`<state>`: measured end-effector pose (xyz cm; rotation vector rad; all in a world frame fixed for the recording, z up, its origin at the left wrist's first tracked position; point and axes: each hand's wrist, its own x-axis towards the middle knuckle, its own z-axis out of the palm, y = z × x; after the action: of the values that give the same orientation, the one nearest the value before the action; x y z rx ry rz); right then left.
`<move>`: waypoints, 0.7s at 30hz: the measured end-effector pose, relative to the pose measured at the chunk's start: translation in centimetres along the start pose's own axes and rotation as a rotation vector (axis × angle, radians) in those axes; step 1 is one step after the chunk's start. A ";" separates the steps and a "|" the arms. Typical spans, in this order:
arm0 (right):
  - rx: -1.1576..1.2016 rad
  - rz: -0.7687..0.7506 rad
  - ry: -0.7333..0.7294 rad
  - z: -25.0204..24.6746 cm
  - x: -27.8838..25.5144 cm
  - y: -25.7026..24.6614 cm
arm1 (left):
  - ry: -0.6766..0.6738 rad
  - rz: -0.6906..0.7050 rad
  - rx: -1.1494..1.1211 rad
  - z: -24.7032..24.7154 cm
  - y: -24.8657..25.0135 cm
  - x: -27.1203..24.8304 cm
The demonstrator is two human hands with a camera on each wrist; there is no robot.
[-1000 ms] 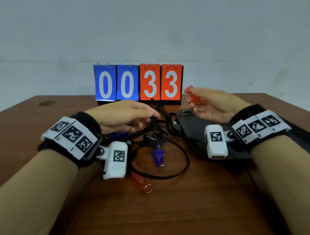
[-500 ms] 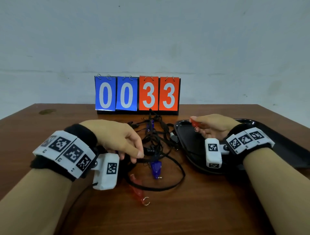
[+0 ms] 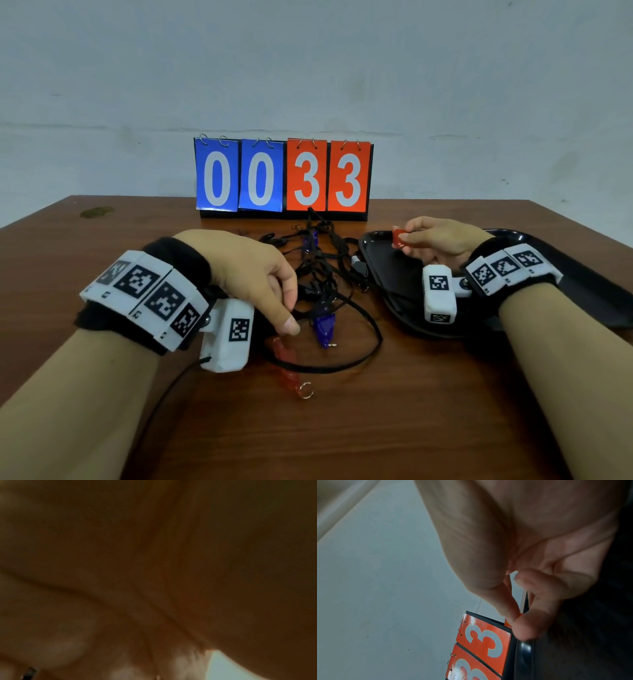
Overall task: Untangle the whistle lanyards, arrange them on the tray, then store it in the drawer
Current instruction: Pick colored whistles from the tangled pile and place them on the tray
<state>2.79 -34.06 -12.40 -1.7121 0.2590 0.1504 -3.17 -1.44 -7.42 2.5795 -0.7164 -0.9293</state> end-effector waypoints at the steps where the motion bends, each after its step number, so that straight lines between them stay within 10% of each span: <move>1: -0.030 -0.006 -0.009 0.0 0.1 0.0 | 0.000 -0.003 0.007 0.1 0.1 0.0; 21: 0.082 0.013 0.035 -0.5 0.1 -0.3 | -0.059 0.012 0.018 0.2 0.3 -0.1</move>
<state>2.93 -34.50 -12.03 -1.6329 0.2980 0.1180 -3.48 -1.66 -7.33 2.5700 -0.7589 -1.0032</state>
